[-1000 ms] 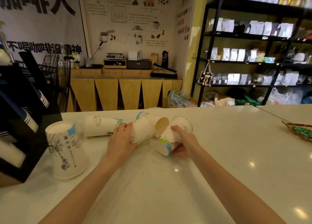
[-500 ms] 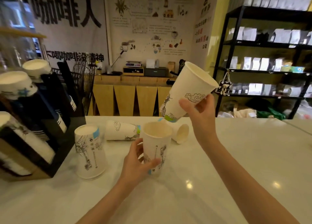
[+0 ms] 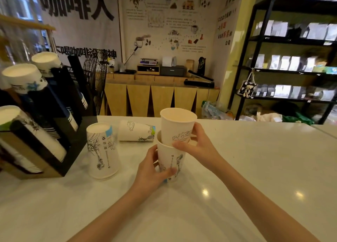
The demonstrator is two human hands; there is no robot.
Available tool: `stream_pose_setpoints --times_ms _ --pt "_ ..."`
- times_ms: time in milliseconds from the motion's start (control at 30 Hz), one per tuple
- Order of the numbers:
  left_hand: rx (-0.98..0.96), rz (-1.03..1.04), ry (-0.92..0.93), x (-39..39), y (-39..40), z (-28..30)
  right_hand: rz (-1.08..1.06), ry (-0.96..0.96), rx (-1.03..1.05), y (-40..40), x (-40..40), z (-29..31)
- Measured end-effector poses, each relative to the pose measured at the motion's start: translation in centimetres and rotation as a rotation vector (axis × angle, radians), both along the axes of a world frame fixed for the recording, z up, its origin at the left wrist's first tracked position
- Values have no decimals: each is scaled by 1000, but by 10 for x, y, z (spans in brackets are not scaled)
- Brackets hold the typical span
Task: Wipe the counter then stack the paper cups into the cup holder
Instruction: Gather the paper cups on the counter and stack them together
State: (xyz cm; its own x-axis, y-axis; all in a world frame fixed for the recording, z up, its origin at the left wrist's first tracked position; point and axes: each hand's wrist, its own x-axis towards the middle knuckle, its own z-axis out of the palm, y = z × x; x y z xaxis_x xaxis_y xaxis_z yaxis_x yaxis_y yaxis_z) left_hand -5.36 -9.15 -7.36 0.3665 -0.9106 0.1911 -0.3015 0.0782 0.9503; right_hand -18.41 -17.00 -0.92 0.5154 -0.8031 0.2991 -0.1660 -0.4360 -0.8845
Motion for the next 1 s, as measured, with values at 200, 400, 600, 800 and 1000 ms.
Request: stream_pose_setpoints --times_ms 200,400,600,800,1000 --pt "12 17 -24 3 2 -4 79 84 41 -4 -9 -10" --pt "83 -72 -129 12 5 2 199 174 88 -18 -22 -17" --pt "-59 44 -167 39 -9 37 42 -65 119 -46 -34 -3" --pt "-58 284 -670 66 -53 40 -197 2 -44 -79 -9 -16" --pt "208 259 -1098 96 -93 29 -90 578 -612 -133 9 -3"
